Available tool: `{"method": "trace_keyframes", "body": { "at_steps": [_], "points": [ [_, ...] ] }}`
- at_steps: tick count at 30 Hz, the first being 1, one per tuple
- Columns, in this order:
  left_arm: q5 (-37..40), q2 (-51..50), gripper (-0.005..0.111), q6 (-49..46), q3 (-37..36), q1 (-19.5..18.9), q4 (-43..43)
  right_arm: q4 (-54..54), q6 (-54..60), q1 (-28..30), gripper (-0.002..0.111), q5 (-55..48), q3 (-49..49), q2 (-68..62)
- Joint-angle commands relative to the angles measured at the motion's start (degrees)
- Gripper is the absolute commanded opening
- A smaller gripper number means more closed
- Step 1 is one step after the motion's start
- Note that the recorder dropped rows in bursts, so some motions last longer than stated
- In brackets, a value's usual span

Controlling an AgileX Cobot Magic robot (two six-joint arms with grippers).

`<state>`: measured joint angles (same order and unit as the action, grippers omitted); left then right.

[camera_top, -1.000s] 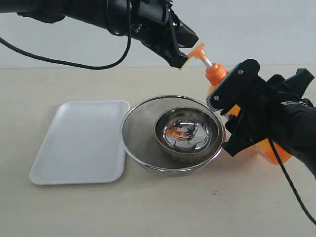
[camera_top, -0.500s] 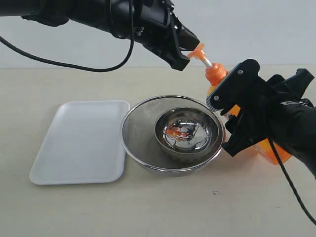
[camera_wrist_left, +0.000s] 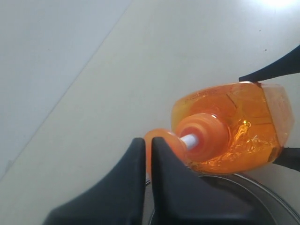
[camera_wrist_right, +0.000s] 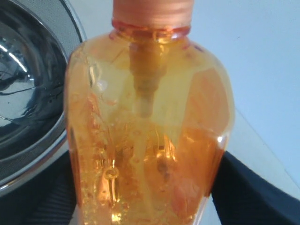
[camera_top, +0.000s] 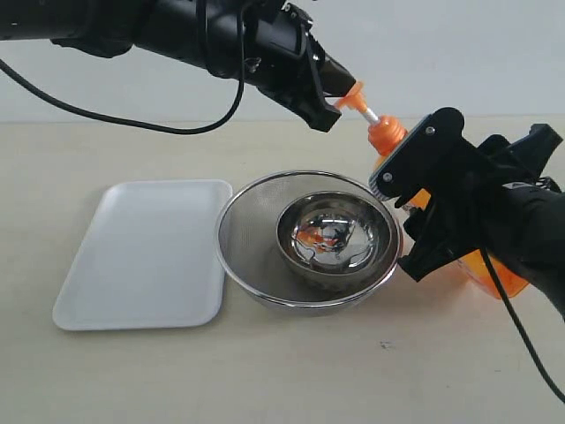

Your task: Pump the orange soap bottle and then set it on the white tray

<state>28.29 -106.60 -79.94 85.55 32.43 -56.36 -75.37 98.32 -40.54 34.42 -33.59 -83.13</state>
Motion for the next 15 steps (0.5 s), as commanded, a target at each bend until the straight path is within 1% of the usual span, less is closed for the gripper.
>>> {"method": "trace_keyframes", "body": {
  "at_steps": [1, 6, 15],
  "points": [
    [1.65, -0.26, 0.005, 0.51, -0.18, 0.46, -0.38, 3.94, 0.24, -0.08, 0.000, 3.48, -1.06, 1.28],
    [1.74, -0.26, 0.005, -0.84, -0.18, 1.34, -1.54, 4.04, 0.02, -0.08, 0.000, 3.48, -1.06, 1.28],
    [1.92, -0.26, 0.005, -0.87, -0.18, 1.43, -1.66, 4.04, -0.14, -0.08, 0.000, 3.48, -1.06, 1.28]
  ]
}}
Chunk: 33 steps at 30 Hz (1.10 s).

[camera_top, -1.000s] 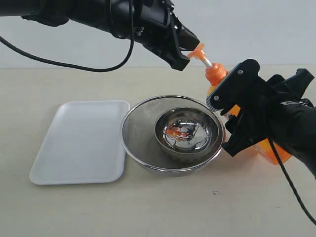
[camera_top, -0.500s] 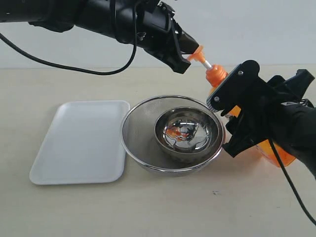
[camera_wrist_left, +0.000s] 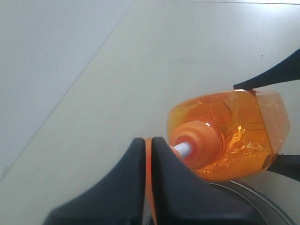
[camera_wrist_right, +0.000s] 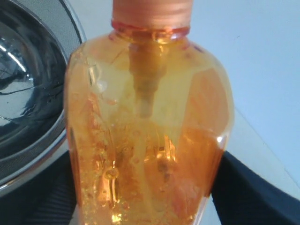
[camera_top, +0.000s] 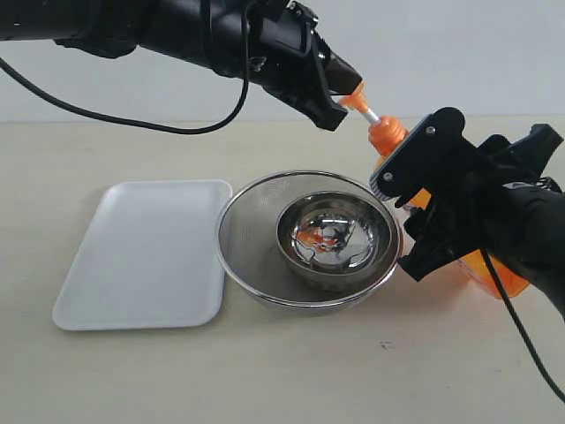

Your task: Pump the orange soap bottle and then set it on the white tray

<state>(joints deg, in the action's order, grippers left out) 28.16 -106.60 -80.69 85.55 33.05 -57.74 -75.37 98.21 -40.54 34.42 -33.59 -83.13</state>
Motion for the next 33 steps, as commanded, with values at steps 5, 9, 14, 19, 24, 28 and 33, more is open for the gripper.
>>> {"method": "trace_keyframes", "body": {
  "at_steps": [5, 9, 14, 19, 24, 28, 33],
  "points": [
    [2.04, -0.26, 0.005, 0.11, -0.18, 0.82, -0.71, 4.04, -0.03, -0.08, 0.000, 3.48, -1.06, 1.28],
    [2.32, -0.26, 0.005, 0.11, -0.18, 0.82, -1.36, 4.04, -0.30, -0.08, 0.000, 3.48, -1.06, 1.28],
    [3.72, -0.37, 0.005, 0.11, -0.18, 0.82, -1.49, 4.04, -0.20, -0.08, 0.000, 3.48, -1.06, 1.28],
    [4.00, -1.80, 0.005, -0.52, -0.18, 0.96, -2.86, 4.04, -0.20, -0.08, 0.000, 3.48, -1.06, 1.28],
    [3.88, -1.79, 0.005, -0.76, -0.18, 0.96, -2.98, 4.04, -0.30, -0.08, 0.000, 3.48, -1.06, 1.28],
    [4.46, -1.10, 0.005, -0.76, -0.18, 0.96, -2.83, 4.15, -0.31, -0.08, 0.000, 3.48, -1.06, 1.28],
    [4.71, 4.84, 0.005, 1.87, -0.18, 0.14, 0.03, 4.03, -0.43, -0.08, 0.000, 4.40, -1.06, 1.28]
  ]
}}
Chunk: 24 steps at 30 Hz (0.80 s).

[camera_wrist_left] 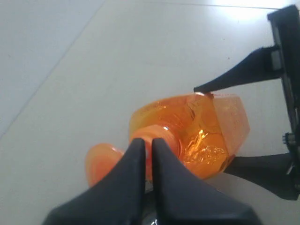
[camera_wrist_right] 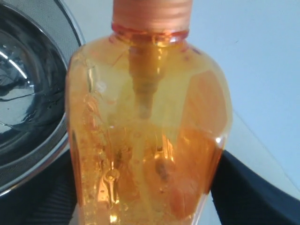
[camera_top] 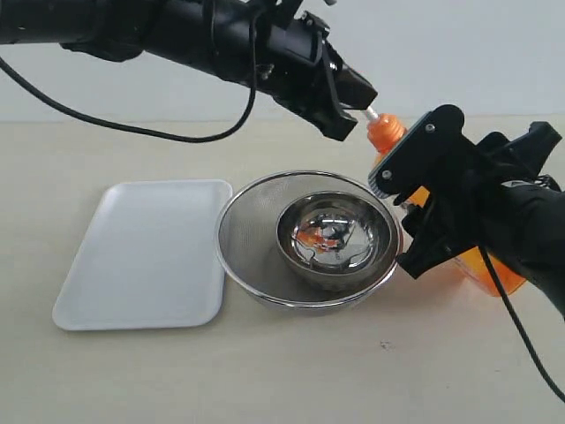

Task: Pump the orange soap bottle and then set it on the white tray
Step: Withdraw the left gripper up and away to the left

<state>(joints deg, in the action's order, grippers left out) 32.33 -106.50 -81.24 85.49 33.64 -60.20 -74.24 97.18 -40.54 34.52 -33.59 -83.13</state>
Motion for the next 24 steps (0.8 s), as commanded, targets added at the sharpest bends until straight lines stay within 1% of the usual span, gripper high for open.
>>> {"method": "trace_keyframes", "body": {
  "at_steps": [1, 3, 5, 7, 9, 11, 12, 13, 14, 15, 16, 17, 18, 19, 20, 22, 24],
  "points": [
    [1.28, 6.16, 0.005, 5.32, -0.13, -0.58, 5.73, 2.90, 0.48, -0.08, 0.000, 4.28, -1.06, 1.28],
    [3.51, 8.78, 0.005, 9.84, -0.67, -1.79, 10.34, 2.90, -0.19, -0.08, 0.000, 4.54, -1.06, 1.28],
    [3.23, 11.27, 0.005, 10.14, -2.73, -2.53, 10.19, 2.90, -1.02, -0.08, 0.000, 4.63, -1.06, 1.28],
    [0.63, 14.36, 0.005, 10.14, -5.61, -2.60, 9.94, 2.90, -1.44, -0.08, 0.000, 4.63, -1.06, 1.28],
    [-3.61, 18.89, 0.005, 10.14, -10.94, -2.60, 8.36, 2.90, -2.34, -0.08, 0.000, 4.63, -1.06, 1.28],
    [-7.81, 25.30, 0.005, 7.22, -17.55, -2.60, 3.17, 2.90, -3.65, -0.08, 0.000, 4.63, -1.06, 1.28],
    [-10.04, 29.01, 0.005, 4.35, -21.24, -2.60, -1.10, 3.01, -3.89, -0.08, 0.000, 4.78, -1.06, 1.28],
    [-11.15, 31.21, 0.005, 2.32, -23.40, -2.60, -4.39, 3.01, -3.94, -0.08, 0.000, 4.93, -1.06, 1.28],
    [-12.91, 37.13, 0.005, -5.12, -28.82, -2.48, -12.97, 3.01, -4.49, -0.08, 0.000, 4.93, -1.06, 1.28],
    [-13.89, 40.22, 0.005, -8.54, -31.63, -2.48, -18.51, 3.01, -4.83, -0.08, 0.000, 4.93, -1.06, 1.28],
    [-14.42, 46.39, 0.005, -17.71, -37.13, -2.48, -30.33, 3.13, -5.53, -0.08, 0.000, 4.93, -1.06, 1.28],
    [-14.42, 48.91, 0.005, -21.67, -39.36, -2.48, -34.64, 3.13, -5.67, -0.08, 0.000, 4.93, -1.06, 1.28],
    [-13.24, 55.16, 0.005, -28.90, -45.03, -2.48, -39.75, 3.25, -6.08, -0.08, 0.000, 4.83, -1.06, 1.28],
    [-13.09, 58.24, 0.005, -28.60, -47.53, -2.48, -39.75, 3.25, -6.52, -0.08, 0.000, 4.83, -1.06, 1.28],
    [-13.09, 63.23, 0.005, -27.60, -52.08, -2.48, -39.75, 3.84, -7.21, -0.08, 0.000, 4.83, -1.06, 1.28],
    [-13.32, 69.06, 0.005, -24.94, -57.16, -2.48, -39.75, 4.29, -8.15, -0.08, 0.000, 4.69, -1.06, 1.28],
    [-12.71, 71.47, 0.005, -21.12, -60.94, -2.48, -39.75, 4.45, -8.92, -0.08, 0.000, 4.69, -1.06, 1.28]
  ]
}}
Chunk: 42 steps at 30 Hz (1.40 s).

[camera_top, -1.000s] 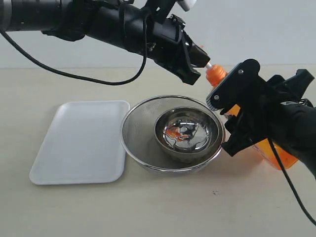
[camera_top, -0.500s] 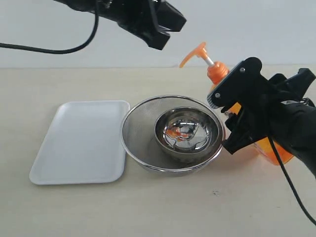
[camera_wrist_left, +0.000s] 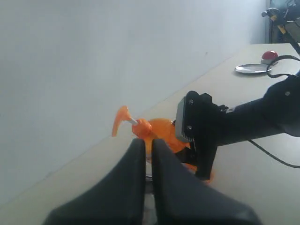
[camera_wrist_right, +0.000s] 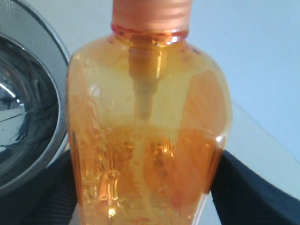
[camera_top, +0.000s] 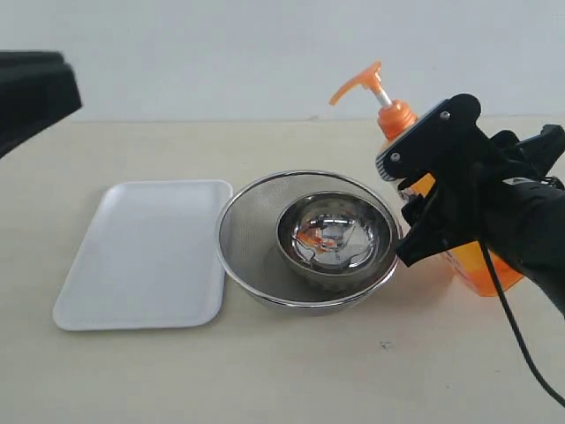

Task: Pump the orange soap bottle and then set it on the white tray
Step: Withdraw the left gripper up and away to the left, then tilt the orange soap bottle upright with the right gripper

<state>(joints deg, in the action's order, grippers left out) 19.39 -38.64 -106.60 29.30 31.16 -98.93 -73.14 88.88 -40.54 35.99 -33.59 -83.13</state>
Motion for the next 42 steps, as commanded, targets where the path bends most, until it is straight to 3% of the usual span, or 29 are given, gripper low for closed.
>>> {"method": "trace_keyframes", "body": {
  "at_steps": [1, 5, 17, 25, 28, 35, 39, 42],
  "points": [
    [-0.02, 4.69, 0.005, 4.74, -7.78, 0.00, -1.01, 3.35, -0.74, -0.08, 0.000, 3.22, -1.06, 1.28],
    [-2.00, 7.02, 0.005, 5.43, -13.79, 0.00, -1.01, 3.35, -1.55, -0.08, 0.000, 3.22, -1.06, 1.28],
    [-2.80, 23.80, 0.005, 8.08, -20.86, 0.00, -1.01, 3.47, -3.56, 0.03, 0.000, 5.13, -1.06, 1.28],
    [-19.71, 38.44, 0.005, 12.44, -26.66, 0.00, -1.01, 4.55, -7.01, 0.03, 0.000, 5.79, -1.06, 1.28],
    [-25.45, 38.64, 0.005, 14.49, -28.68, 0.00, -1.01, 4.55, -7.69, 0.03, 0.000, 5.79, -1.06, 1.28],
    [-29.68, 38.64, 0.005, 15.66, -29.30, 0.00, -1.01, 5.11, -8.03, 0.03, 0.000, 5.81, -1.06, 1.28],
    [-37.28, 38.64, 0.005, 19.54, -29.30, 0.00, -0.07, 5.13, -8.29, 0.03, 0.000, 5.81, -1.06, 1.28],
    [-37.21, 38.64, 0.005, 20.79, -29.30, 0.00, -1.01, 5.47, -8.52, 0.03, 0.000, 5.81, -1.06, 1.28]
  ]
}}
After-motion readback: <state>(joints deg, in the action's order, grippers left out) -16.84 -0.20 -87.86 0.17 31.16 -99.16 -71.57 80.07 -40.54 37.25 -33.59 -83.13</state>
